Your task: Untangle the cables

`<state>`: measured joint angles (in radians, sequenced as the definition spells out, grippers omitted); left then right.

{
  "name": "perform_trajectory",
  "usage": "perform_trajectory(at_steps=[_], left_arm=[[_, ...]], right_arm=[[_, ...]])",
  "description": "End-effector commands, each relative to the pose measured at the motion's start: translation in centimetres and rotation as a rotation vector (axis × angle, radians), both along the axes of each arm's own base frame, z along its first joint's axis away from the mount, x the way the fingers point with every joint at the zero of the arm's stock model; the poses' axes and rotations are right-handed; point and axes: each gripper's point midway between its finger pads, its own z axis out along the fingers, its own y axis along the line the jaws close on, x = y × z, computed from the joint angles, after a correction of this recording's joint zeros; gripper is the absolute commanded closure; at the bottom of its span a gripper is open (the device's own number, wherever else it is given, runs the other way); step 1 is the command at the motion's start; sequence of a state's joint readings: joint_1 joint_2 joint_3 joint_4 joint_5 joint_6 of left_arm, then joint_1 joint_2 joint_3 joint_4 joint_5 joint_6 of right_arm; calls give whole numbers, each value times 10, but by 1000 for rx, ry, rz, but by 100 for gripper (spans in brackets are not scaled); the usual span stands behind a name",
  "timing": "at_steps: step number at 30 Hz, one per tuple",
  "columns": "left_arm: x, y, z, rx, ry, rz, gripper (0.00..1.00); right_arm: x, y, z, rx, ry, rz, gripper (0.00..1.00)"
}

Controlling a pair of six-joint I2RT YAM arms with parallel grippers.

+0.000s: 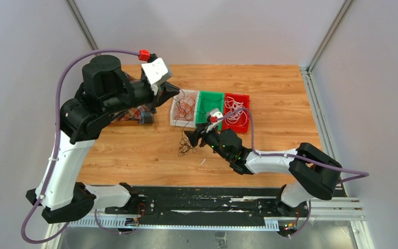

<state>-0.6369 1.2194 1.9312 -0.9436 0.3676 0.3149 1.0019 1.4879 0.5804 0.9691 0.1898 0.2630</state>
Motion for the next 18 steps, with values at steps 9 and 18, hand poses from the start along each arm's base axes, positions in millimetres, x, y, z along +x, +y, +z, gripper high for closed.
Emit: perform_trajectory(at_steps=[9, 18], left_arm=[[-20, -10, 53, -164, -3, -73, 100], [-31, -3, 111, -254, -130, -92, 100]], right_arm=[[1, 48, -16, -21, 24, 80, 38], [-2, 32, -81, -144, 115, 31, 37]])
